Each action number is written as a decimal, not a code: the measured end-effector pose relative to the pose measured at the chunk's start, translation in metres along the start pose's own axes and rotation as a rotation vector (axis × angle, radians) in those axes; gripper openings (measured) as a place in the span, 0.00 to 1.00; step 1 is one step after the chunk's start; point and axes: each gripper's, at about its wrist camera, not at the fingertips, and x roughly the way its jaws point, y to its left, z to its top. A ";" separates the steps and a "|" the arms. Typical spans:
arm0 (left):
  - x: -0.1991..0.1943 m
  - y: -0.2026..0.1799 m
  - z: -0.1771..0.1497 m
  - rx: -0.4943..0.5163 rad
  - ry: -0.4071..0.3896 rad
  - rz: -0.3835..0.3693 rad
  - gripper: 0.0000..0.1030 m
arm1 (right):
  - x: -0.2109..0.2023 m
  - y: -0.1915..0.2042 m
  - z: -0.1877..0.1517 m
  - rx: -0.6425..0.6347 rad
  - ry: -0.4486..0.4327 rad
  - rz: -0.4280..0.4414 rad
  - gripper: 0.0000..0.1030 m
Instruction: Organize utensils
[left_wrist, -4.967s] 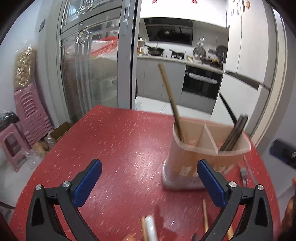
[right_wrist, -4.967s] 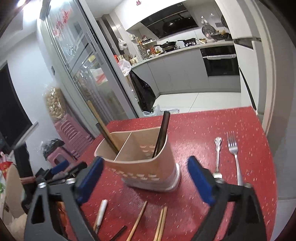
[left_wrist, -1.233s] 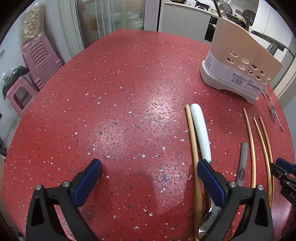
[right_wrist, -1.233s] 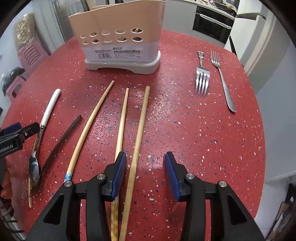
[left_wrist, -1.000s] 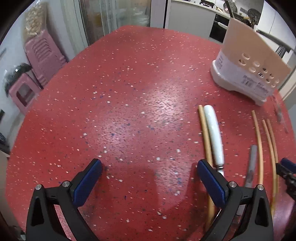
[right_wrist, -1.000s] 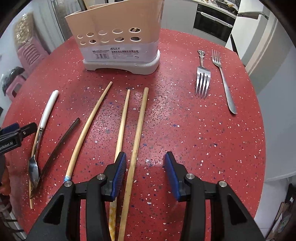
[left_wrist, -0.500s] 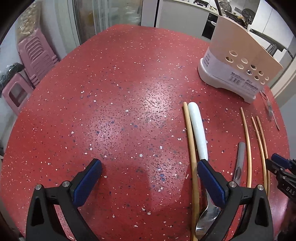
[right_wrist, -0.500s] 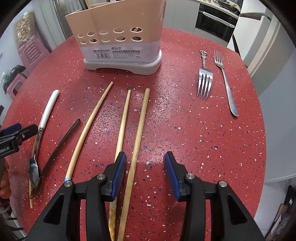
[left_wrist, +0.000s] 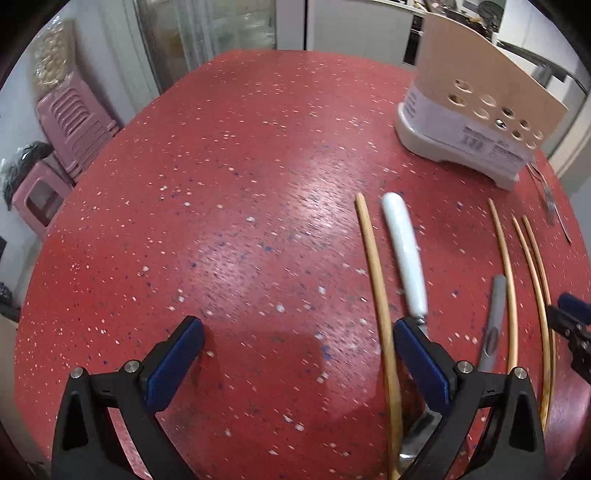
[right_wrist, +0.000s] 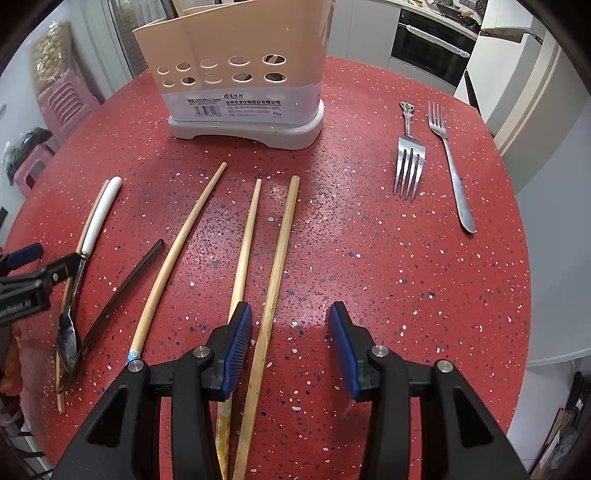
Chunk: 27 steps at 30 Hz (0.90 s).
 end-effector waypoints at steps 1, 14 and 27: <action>0.000 0.001 0.002 -0.005 0.004 0.001 1.00 | 0.000 0.000 0.001 -0.001 0.002 0.000 0.46; 0.003 -0.033 0.030 0.113 0.048 -0.049 0.88 | 0.017 0.007 0.044 -0.027 0.130 0.006 0.43; -0.033 -0.030 0.016 0.135 -0.075 -0.240 0.27 | -0.017 0.001 0.030 0.004 -0.017 0.092 0.06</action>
